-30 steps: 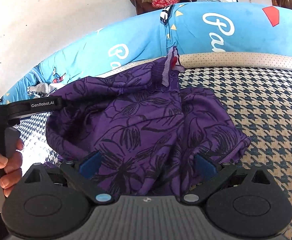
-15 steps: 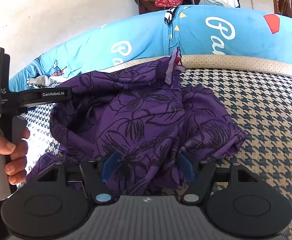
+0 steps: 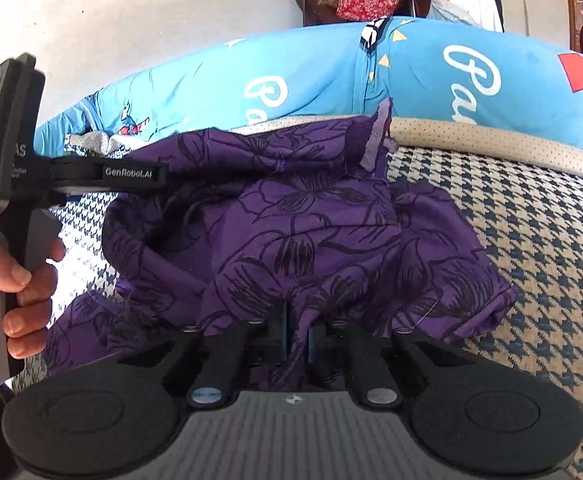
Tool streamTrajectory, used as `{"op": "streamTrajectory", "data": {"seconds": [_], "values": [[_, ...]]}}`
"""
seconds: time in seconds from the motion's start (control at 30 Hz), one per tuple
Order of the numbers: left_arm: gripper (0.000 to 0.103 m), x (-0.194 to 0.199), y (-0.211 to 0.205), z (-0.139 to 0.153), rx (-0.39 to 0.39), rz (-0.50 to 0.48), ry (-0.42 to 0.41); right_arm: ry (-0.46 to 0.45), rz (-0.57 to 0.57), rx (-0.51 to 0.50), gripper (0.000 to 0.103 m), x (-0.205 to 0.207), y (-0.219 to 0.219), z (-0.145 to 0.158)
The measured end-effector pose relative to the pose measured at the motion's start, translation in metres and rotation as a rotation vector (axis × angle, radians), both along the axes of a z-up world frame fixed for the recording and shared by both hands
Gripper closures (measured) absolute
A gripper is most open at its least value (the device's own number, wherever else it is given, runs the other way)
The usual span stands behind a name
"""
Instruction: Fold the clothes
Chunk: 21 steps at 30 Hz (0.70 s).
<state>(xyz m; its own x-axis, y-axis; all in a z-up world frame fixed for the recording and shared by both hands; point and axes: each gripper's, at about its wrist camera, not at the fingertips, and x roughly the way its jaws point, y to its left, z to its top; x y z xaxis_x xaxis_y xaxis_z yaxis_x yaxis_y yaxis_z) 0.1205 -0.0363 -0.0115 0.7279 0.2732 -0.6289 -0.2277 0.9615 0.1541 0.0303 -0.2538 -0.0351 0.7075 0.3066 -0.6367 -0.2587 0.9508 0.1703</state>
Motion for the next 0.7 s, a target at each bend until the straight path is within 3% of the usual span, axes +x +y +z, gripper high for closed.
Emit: {"op": "streamTrajectory", "data": {"seconds": [0.2, 0.53, 0.7], "values": [[0.0, 0.002, 0.006, 0.0, -0.004, 0.042, 0.001, -0.141, -0.158, -0.023, 0.099, 0.011, -0.038, 0.028], [0.0, 0.006, 0.003, -0.003, 0.007, 0.041, 0.01, -0.242, -0.573, -0.068, 0.1, 0.044, -0.142, 0.053], [0.0, 0.007, 0.002, -0.003, -0.014, 0.017, 0.008, -0.24, -0.684, -0.066, 0.1, 0.056, -0.18, 0.053]]}}
